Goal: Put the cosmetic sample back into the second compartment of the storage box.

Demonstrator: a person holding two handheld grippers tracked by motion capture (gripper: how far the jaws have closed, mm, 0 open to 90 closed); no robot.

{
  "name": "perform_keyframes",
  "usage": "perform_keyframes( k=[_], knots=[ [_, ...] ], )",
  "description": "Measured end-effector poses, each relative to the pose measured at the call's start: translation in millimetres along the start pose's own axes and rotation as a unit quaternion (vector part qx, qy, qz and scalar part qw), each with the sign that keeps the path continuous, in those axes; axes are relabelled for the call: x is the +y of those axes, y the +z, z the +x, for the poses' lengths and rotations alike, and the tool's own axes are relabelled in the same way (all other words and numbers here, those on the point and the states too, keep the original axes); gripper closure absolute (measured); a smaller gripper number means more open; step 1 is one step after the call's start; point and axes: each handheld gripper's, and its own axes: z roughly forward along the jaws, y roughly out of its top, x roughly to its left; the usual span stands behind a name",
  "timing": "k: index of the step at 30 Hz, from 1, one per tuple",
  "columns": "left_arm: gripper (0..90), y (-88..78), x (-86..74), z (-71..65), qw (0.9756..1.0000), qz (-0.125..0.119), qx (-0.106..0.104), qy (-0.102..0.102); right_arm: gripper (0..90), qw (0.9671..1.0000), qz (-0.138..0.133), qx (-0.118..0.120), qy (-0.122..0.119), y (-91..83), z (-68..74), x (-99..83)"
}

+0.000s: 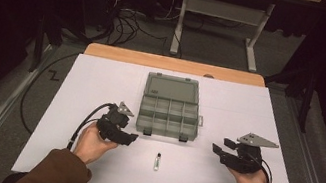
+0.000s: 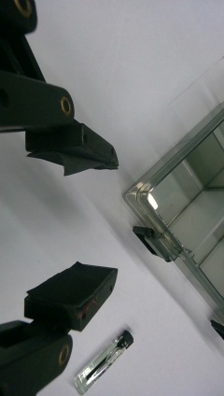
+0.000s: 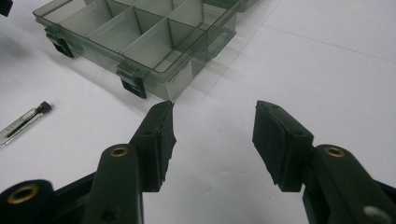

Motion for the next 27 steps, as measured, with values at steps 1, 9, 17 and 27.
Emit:
perform_keyframes(
  k=[1,9,17,27],
  knots=[
    [40.3,1.1,0.5,-0.9,1.0000,0.001,-0.002,-0.001,48.1,1.0000,-0.002,0.000,0.003,-0.2,0.2,-1.0],
    [40.1,6.8,3.7,-9.1,0.9999,0.009,-0.009,0.005,44.6,0.9997,-0.020,0.003,0.011,-3.3,1.7,-8.4],
    [40.1,10.0,7.2,-15.1,0.9998,0.015,-0.012,0.008,44.0,0.9990,-0.044,-0.003,0.010,-7.1,2.2,-14.3],
    [40.7,19.0,12.9,-25.0,0.9989,0.029,-0.027,0.022,45.1,0.9984,-0.054,-0.006,0.013,-11.8,1.1,-23.1]
  ],
)
